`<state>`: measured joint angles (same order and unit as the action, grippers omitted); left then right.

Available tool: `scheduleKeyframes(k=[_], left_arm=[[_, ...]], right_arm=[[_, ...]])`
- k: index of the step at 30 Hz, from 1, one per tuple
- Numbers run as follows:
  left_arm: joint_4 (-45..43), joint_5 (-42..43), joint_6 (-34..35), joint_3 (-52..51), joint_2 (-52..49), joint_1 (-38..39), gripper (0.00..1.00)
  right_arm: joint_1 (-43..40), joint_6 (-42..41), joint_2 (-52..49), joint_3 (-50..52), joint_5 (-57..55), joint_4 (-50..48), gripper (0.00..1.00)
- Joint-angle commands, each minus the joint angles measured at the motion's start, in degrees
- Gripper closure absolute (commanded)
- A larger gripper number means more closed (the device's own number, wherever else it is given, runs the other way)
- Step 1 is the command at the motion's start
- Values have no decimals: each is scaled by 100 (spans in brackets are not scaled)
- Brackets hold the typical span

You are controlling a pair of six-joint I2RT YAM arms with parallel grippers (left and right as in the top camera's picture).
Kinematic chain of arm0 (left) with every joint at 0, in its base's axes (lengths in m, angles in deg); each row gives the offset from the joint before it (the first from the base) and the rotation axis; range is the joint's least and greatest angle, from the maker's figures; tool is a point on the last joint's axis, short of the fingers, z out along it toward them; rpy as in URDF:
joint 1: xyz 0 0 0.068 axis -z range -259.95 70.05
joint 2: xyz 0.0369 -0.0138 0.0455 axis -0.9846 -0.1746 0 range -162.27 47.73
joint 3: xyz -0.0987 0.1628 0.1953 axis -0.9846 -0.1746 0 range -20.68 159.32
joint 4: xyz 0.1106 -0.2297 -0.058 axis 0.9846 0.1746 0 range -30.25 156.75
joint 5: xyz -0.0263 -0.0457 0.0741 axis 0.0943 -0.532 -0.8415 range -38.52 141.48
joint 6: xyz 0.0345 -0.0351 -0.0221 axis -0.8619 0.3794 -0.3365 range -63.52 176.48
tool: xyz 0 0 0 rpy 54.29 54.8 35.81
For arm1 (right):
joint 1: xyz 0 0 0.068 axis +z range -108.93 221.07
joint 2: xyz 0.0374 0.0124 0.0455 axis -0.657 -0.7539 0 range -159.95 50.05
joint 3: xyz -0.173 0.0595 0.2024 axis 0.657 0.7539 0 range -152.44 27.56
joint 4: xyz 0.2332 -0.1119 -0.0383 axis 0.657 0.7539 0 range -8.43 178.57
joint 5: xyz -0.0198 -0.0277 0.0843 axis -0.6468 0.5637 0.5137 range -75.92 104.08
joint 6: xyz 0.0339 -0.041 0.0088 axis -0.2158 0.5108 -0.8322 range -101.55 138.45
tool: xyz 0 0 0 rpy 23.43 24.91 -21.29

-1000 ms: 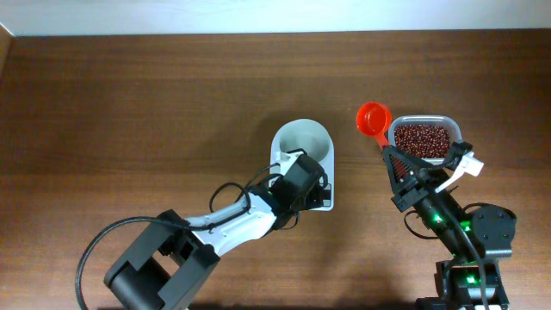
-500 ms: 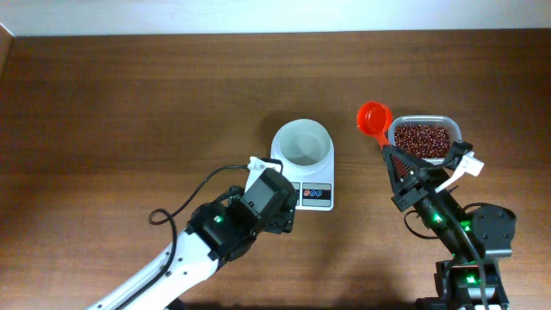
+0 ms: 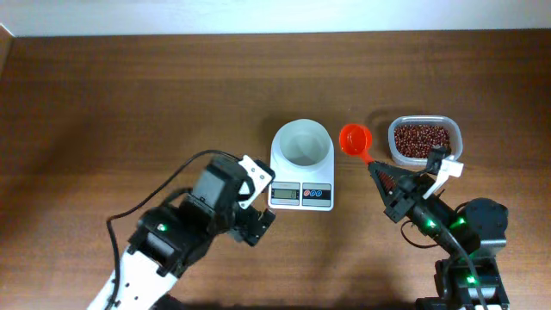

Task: Scoop and weigh 50g on scale
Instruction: 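Carry the scoop with the right gripper to the bean tub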

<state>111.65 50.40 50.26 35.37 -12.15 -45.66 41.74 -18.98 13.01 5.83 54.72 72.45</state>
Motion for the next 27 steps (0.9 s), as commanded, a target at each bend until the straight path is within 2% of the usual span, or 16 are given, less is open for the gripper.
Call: scheduleKeyframes(k=[1,3,6,10,12,17,20,22,26,27], left_arm=[[72,1370,-1338,122,11,-520,1],[98,1355,-1425,133,11,-667,1],[533,1384,-1779,463,11,-1303,1],[603,1401,-1814,566,11,-1410,1],[603,1443,-1814,566,11,-1410,1],[645,1635,-2135,566,11,-1410,1],[601,1486,-2133,566,11,-1410,1],[610,1283,-2133,566,11,-1410,1],[610,1429,-2140,566,9,-1410,1],[612,1696,-2385,566,9,-1412,1]], right_arm=[[-48,103,17,-24,81,-11,96],[-48,-120,17,-24,120,79,96],[-48,-1021,20,-24,142,151,96],[-46,-1086,17,-22,118,437,96],[-46,-544,17,-24,120,791,96],[-249,-162,17,-289,116,1045,96],[-643,1145,-103,-1377,-111,3126,96],[-817,1626,-262,-2028,-175,3998,96],[-824,1720,-507,-2365,-267,4428,96],[-824,1773,-599,-2365,-391,4446,96]])
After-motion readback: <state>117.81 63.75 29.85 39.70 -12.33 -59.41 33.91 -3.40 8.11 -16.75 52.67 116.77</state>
